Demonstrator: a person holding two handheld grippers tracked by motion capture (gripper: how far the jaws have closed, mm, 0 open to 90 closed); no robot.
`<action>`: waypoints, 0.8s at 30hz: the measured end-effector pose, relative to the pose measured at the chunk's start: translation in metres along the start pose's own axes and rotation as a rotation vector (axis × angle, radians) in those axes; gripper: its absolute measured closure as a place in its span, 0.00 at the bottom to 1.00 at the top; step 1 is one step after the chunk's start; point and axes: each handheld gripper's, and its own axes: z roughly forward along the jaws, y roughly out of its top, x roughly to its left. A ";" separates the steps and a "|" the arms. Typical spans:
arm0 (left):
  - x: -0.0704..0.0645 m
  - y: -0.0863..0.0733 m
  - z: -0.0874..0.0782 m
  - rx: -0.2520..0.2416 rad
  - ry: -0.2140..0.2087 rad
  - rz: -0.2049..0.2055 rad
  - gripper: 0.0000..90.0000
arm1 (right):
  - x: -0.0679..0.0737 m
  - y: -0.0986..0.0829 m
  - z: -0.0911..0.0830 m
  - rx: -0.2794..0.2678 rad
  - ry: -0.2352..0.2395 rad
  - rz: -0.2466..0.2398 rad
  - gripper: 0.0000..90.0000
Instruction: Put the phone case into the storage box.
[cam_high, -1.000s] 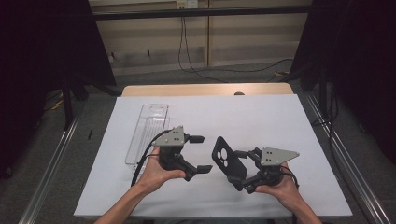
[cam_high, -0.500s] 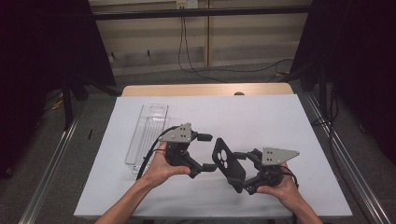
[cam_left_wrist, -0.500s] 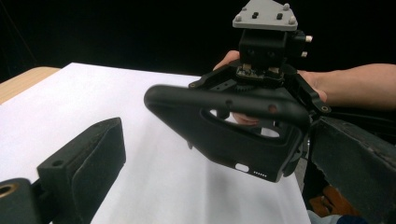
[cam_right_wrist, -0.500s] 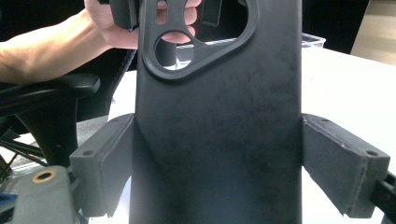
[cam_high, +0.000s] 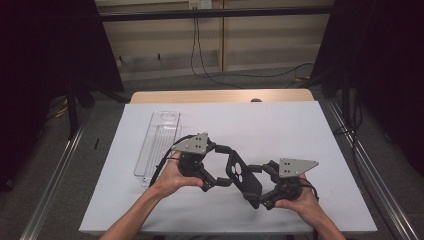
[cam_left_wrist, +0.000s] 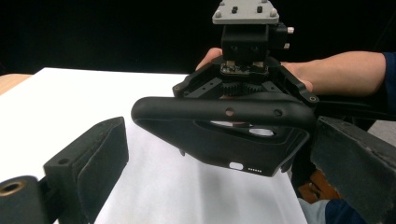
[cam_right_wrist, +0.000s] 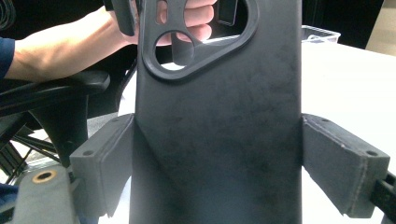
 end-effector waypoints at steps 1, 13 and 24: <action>0.000 0.000 0.001 -0.002 -0.003 0.000 0.05 | 0.000 0.000 0.000 0.002 0.004 0.001 0.16; 0.002 0.000 0.006 -0.017 -0.035 -0.003 0.08 | 0.000 -0.001 0.001 0.012 0.020 0.001 0.16; 0.000 0.000 0.007 -0.008 -0.016 -0.013 0.09 | 0.001 -0.001 0.003 0.020 -0.015 -0.021 0.16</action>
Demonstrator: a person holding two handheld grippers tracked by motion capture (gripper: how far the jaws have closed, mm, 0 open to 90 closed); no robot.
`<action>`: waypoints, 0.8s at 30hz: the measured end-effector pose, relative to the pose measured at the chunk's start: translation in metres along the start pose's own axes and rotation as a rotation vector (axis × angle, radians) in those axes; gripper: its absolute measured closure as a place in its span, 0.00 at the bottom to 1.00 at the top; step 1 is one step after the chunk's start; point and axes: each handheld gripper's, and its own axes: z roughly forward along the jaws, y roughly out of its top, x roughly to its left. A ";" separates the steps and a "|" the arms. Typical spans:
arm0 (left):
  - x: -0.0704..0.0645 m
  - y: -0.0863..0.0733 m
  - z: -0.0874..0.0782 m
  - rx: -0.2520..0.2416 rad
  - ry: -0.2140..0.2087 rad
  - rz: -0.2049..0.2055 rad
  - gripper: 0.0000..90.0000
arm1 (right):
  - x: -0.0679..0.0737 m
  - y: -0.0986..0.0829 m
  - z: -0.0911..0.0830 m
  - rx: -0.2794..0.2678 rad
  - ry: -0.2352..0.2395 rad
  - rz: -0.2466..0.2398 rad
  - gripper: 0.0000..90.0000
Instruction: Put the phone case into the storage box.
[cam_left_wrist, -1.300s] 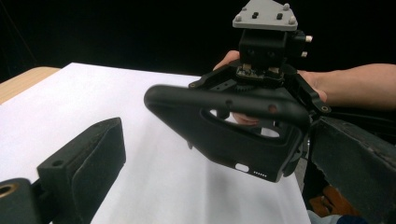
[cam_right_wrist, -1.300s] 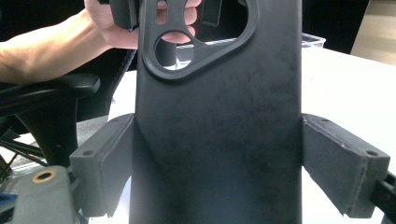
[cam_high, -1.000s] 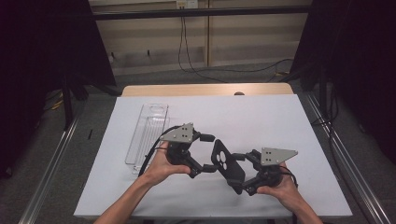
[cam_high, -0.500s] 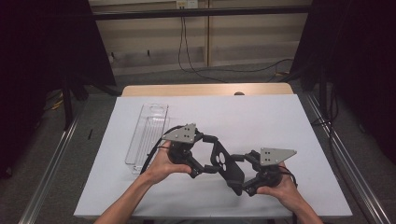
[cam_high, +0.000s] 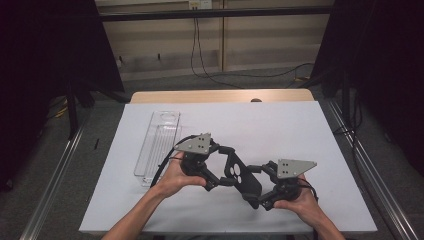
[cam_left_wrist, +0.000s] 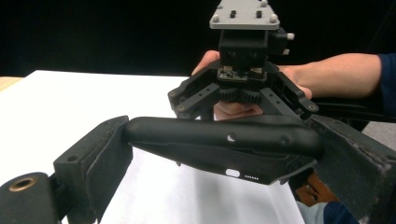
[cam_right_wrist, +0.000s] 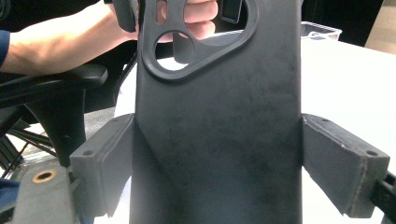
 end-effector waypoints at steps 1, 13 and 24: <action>0.000 0.000 0.000 0.001 0.002 0.001 0.09 | 0.000 0.000 0.000 -0.001 -0.002 -0.001 0.16; 0.000 0.000 0.001 -0.004 0.021 -0.011 0.08 | 0.001 0.000 0.000 -0.007 -0.012 -0.014 0.16; -0.002 0.001 0.002 -0.007 -0.016 -0.006 0.09 | 0.001 0.001 0.000 -0.016 0.014 0.001 0.16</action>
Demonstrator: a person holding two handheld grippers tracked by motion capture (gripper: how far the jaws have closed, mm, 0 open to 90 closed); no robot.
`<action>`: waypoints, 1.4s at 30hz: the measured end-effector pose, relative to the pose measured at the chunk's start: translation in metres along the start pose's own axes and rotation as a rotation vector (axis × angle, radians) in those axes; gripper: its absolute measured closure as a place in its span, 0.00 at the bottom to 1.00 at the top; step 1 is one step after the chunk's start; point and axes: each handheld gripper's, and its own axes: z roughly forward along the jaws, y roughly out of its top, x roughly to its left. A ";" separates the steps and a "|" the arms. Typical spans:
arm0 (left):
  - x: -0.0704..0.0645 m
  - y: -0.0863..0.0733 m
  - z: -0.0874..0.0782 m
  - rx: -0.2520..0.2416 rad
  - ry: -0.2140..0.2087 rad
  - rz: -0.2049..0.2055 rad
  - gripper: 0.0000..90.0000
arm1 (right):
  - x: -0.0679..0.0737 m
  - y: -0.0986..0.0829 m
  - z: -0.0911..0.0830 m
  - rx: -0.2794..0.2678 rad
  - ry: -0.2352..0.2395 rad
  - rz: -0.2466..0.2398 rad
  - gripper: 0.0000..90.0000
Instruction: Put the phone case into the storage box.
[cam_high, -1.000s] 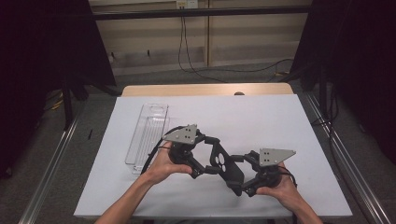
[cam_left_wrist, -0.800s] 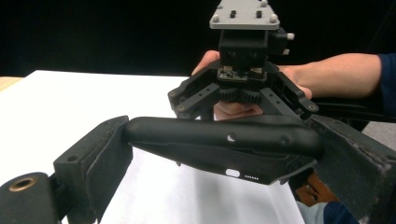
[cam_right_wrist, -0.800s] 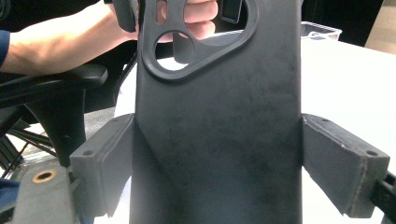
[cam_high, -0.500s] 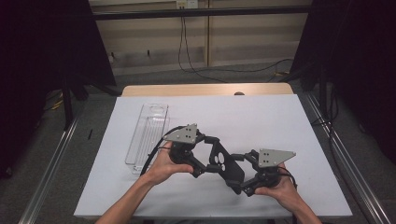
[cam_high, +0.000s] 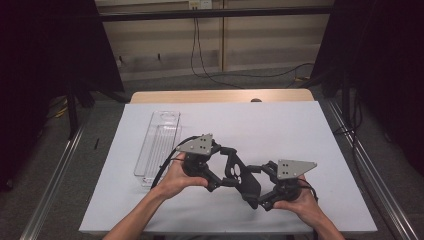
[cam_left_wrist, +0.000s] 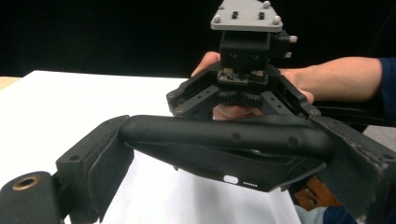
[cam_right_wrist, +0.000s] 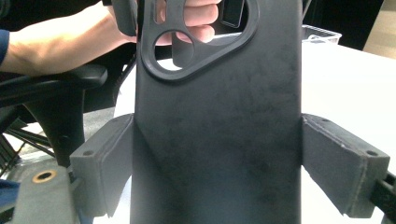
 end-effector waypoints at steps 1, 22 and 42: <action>0.000 0.000 -0.001 0.000 -0.006 0.000 0.09 | 0.000 0.000 0.000 -0.004 0.000 0.000 0.16; 0.002 0.002 -0.006 -0.010 -0.042 -0.008 0.14 | -0.002 0.001 0.000 -0.012 0.028 -0.004 0.16; 0.001 0.004 -0.003 0.021 -0.010 -0.004 0.15 | -0.002 0.001 0.000 -0.019 -0.002 0.009 0.14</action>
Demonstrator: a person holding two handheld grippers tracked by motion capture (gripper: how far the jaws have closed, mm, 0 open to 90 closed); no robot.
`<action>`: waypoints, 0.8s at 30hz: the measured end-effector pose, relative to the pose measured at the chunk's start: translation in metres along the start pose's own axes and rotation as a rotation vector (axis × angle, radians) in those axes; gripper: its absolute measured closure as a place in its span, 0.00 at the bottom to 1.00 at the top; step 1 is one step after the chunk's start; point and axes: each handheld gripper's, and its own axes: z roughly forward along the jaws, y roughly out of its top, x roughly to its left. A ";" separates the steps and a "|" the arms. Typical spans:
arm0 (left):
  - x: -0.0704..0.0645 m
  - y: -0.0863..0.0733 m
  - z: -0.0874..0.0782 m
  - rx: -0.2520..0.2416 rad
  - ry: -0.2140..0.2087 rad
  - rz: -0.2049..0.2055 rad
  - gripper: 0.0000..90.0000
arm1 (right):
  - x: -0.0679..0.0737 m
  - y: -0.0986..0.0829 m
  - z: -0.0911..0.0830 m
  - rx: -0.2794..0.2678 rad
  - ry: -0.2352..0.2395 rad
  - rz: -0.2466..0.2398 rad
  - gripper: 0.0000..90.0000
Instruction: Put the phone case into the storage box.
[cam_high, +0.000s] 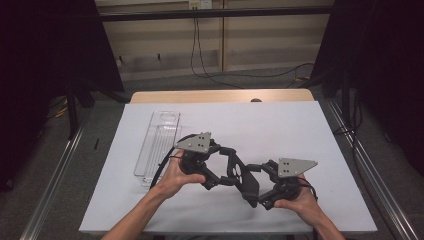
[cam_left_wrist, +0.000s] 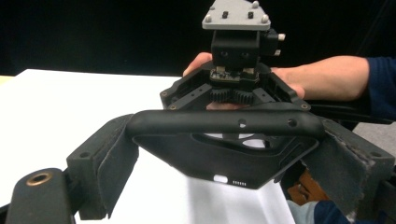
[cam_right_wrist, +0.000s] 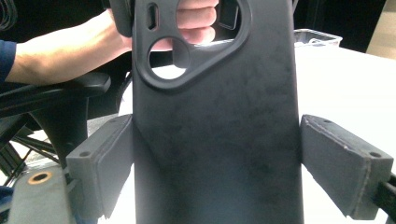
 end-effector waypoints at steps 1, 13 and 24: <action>0.000 0.000 0.000 0.002 0.005 0.001 0.15 | 0.000 0.000 0.000 -0.003 -0.002 0.003 0.14; 0.000 0.005 -0.009 -0.030 0.069 -0.014 0.15 | 0.002 0.002 -0.004 -0.037 -0.054 0.014 0.09; 0.001 0.006 -0.018 -0.050 0.138 -0.038 0.16 | -0.001 0.003 -0.014 -0.062 -0.142 0.043 0.03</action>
